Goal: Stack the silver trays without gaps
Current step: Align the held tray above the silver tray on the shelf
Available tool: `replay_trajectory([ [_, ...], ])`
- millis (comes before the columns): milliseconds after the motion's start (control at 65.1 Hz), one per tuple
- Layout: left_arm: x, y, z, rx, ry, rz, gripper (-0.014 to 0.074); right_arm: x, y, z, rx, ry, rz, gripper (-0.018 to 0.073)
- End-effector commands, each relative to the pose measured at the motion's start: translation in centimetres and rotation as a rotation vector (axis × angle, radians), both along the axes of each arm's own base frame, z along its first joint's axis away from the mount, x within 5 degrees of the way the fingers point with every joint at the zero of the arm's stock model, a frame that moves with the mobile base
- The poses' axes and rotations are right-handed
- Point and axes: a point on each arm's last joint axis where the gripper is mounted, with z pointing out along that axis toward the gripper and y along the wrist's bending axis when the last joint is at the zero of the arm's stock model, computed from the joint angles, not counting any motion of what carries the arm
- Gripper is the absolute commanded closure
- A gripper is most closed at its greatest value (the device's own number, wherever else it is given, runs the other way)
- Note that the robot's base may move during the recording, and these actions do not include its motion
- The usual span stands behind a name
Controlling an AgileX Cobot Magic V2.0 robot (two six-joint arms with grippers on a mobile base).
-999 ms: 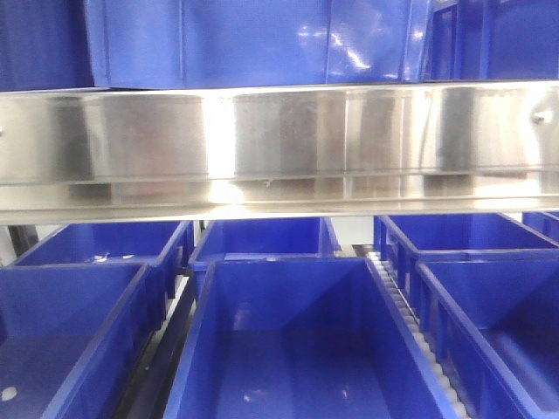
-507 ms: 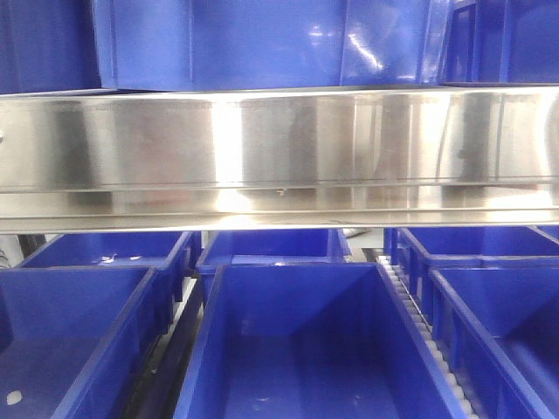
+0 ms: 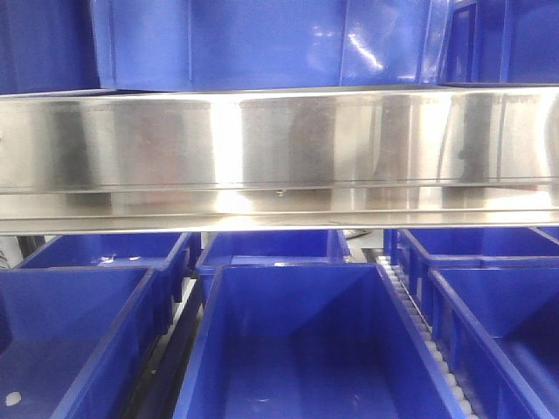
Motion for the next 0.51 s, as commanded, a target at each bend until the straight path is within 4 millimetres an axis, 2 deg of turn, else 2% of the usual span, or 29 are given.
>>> replay_trajectory([
  [0, -0.32, 0.11, 0.65, -0.005, -0.034, -0.009, 0.0613, -0.1, -0.21, 0.95, 0.012, -0.067, -0.003, 0.0627],
  [492, -0.19, 0.03, 0.57, -0.002, -0.035, -0.01, 0.0613, -0.1, -0.21, 0.95, 0.012, -0.067, -0.003, 0.0627],
])
